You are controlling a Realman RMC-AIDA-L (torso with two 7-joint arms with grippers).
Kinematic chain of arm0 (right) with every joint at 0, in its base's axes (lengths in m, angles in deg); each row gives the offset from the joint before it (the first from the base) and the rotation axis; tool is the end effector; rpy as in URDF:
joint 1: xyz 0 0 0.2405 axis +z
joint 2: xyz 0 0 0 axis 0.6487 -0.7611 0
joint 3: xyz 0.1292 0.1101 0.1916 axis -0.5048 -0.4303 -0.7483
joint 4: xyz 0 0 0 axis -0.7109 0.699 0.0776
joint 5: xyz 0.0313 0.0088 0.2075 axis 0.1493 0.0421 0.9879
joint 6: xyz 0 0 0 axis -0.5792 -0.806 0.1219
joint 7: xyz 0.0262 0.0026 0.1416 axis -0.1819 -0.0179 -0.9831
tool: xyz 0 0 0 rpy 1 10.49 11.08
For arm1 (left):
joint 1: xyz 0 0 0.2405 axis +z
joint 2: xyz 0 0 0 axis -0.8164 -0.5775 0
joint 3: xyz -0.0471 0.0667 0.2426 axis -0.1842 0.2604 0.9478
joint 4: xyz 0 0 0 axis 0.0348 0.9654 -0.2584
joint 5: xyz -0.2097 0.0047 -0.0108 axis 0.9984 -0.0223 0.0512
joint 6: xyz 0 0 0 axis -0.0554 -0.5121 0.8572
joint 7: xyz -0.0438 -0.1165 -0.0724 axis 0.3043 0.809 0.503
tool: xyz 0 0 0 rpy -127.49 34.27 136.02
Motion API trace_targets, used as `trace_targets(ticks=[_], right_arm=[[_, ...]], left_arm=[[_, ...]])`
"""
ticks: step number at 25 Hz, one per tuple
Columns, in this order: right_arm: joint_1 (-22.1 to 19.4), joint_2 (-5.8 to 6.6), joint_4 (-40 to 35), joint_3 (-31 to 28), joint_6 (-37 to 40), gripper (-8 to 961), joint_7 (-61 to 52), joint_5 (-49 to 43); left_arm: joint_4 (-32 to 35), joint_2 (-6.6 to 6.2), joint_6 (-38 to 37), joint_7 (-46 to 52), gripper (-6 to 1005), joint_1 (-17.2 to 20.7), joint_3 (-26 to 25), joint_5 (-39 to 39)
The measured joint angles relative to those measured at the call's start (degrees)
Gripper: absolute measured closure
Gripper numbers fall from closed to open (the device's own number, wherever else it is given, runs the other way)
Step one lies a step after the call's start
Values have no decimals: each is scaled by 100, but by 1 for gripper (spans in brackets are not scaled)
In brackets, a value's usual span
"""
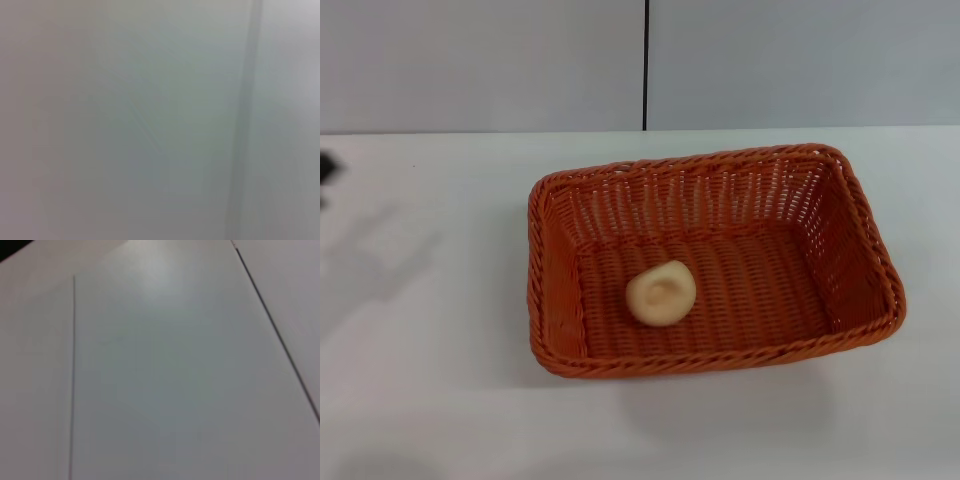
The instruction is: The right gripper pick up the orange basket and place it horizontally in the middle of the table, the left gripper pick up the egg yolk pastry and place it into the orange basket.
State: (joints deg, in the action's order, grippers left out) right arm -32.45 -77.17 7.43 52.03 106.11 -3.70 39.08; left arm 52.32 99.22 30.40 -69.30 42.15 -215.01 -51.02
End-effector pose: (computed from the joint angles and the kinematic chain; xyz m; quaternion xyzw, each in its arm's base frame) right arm 0.3185 0.2340 0.1091 -0.6343 0.1058 0.5734 0.5076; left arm -0.3392 0.2374 0.0695 -0.7942 -0.2297 -0.4375 0.3537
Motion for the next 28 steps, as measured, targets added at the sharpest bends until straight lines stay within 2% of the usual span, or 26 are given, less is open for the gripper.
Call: trace_targets(ticks=[1,2,4,7,8,9,10,12,14,20,28], right_arm=[[-11,-9,79,-36,17,315,128,13],[-24,-20,168,-96,34,315,252,22],[-21,-37,446,-271,105,315,462,28],[25,-48,1082,-727,311,315,754,36],[35,-51,1295,-921,385,315,862,37],[39,-52,1496,-1114,454,315,977,38],[38,-53,1666,-1284,505,315,1070,39],[39,-54,2037,-1651,585,315,1267,39],[44,-55,2341,-1927,601,315,1432,40],[190,-45,2749,-2260,487,315,1836,39],[465,-13,2491,-2340,75,315,1840,20]], left_arm=[[0,0,0,0,220,0,0,0],[-139,-2,-81,-62,193,375,-344,404],[-164,-13,-282,-140,166,645,-431,854],[-164,-15,-387,-201,166,736,-434,1033],[-165,-17,-613,-395,166,1111,-441,1832],[-165,-17,-613,-395,166,1111,-441,1832],[-164,-11,-715,-470,166,1238,-443,2182],[-164,-11,-715,-470,166,1238,-443,2182],[12,10,-982,-886,166,1479,-454,3073],[216,26,-1125,-1105,166,1576,-458,3361],[963,52,-938,-1165,166,1578,-461,3403]])
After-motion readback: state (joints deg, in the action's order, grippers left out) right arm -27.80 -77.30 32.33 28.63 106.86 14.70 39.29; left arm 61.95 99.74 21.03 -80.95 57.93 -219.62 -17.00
